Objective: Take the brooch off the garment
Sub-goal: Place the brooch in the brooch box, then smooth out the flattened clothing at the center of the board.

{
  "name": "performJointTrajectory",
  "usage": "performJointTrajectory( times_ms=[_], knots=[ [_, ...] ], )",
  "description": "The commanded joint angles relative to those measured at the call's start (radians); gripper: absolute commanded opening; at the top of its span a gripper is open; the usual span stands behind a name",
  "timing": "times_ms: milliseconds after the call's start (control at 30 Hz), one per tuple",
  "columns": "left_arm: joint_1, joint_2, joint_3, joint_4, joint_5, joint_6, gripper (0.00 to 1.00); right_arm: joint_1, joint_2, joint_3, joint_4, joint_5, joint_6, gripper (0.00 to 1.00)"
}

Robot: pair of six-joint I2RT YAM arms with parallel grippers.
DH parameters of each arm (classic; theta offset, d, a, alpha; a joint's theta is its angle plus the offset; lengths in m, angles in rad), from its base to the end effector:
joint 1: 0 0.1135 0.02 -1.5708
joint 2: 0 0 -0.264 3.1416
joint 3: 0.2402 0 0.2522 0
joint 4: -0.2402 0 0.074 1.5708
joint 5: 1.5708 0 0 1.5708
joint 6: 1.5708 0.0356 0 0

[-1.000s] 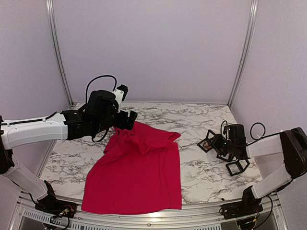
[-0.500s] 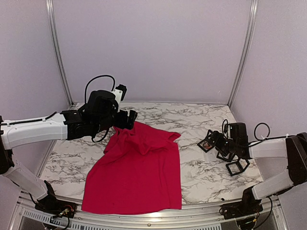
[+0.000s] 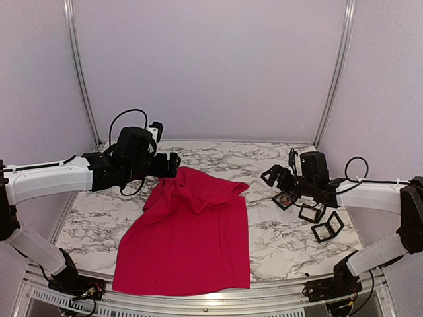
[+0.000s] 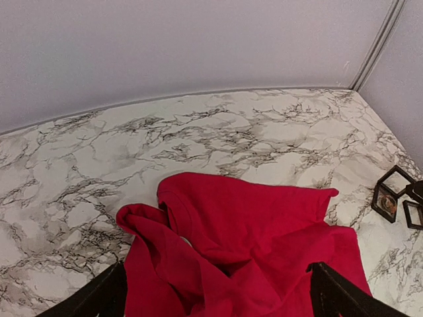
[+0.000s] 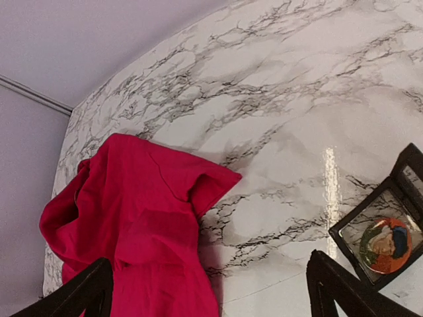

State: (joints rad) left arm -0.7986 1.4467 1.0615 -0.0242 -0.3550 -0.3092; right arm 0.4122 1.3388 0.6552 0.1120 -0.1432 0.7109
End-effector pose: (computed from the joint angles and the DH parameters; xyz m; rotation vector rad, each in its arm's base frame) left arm 0.2429 -0.2316 0.2963 0.2509 1.9563 -0.3772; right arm 0.2536 0.1164 0.2031 0.2472 2.2333 0.7888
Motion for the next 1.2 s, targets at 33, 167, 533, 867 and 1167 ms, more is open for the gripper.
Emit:
performJointTrajectory(
  times_ms=[33,167,533,867,1167],
  knots=[
    [0.074,0.001,-0.025,-0.065,0.105,-0.134,0.99,0.120,0.098,0.198,-0.085,0.033,-0.068,0.98],
    [0.116,-0.002,-0.070,-0.039,0.165,-0.186,0.99,0.209,0.211,0.359,-0.123,0.045,-0.113,0.98],
    [0.225,-0.006,-0.165,-0.031,0.238,-0.285,0.99,0.430,0.664,0.947,-0.344,0.132,-0.256,0.99],
    [0.243,-0.030,-0.252,-0.002,0.249,-0.337,0.99,0.505,0.936,1.292,-0.492,0.212,-0.328,0.99],
    [0.243,-0.011,-0.266,0.015,0.283,-0.338,0.99,0.520,0.825,1.029,-0.443,0.236,-0.323,0.92]
  ],
)
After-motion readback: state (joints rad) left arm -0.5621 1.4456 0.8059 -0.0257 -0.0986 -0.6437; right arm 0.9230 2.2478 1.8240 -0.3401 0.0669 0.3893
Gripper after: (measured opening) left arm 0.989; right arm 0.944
